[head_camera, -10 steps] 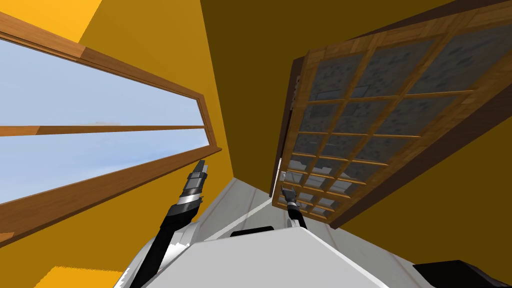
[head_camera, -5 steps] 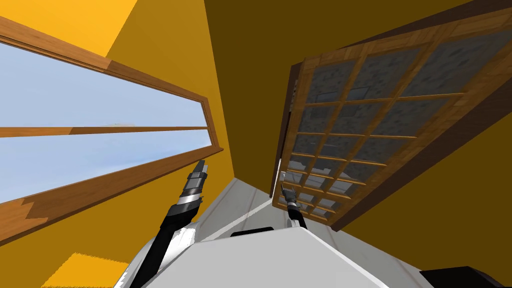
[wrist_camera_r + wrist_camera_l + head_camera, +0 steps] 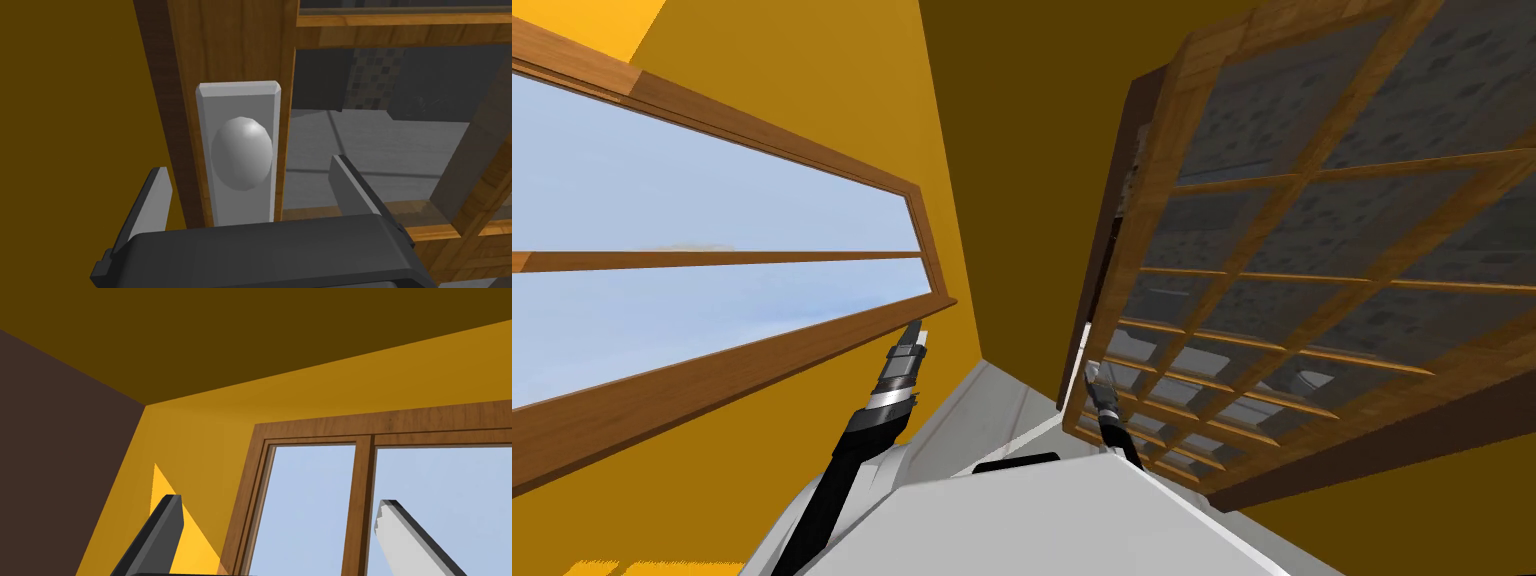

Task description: Pull the door open

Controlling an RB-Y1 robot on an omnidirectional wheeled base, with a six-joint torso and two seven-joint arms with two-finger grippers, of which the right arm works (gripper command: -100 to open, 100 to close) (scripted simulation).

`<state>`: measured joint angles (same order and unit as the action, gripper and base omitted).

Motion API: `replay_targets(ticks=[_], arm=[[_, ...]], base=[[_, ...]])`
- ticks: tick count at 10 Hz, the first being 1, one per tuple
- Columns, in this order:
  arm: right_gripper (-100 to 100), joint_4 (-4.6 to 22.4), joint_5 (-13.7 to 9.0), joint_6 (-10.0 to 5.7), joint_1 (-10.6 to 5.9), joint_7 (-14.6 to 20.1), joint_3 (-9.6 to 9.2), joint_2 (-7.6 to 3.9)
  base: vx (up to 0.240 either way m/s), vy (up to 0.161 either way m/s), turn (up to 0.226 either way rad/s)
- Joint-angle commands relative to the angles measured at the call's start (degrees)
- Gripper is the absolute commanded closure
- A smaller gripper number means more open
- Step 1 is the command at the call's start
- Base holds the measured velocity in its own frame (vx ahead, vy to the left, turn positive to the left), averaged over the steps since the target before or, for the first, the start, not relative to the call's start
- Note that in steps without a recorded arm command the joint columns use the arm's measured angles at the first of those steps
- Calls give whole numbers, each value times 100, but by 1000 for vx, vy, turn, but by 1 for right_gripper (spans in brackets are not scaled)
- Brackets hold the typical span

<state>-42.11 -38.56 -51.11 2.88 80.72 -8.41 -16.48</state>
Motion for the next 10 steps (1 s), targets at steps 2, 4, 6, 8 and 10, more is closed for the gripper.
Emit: replay_targets(ticks=[2, 4, 6, 8, 10], arm=[[-100, 183, -11, -102, -31, 134, 3, -73], [100, 183, -11, -102, -31, 134, 3, -73], [100, 183, -11, -102, -31, 134, 3, -73], [100, 183, -11, -102, -31, 134, 3, -73], [100, 144, 46, -98, 20, 265, -131, -158]], base=[[193, -10, 81], [-32, -1, -16], [-27, 1, 12], [-4, 1, -1], [-135, -7, 77]])
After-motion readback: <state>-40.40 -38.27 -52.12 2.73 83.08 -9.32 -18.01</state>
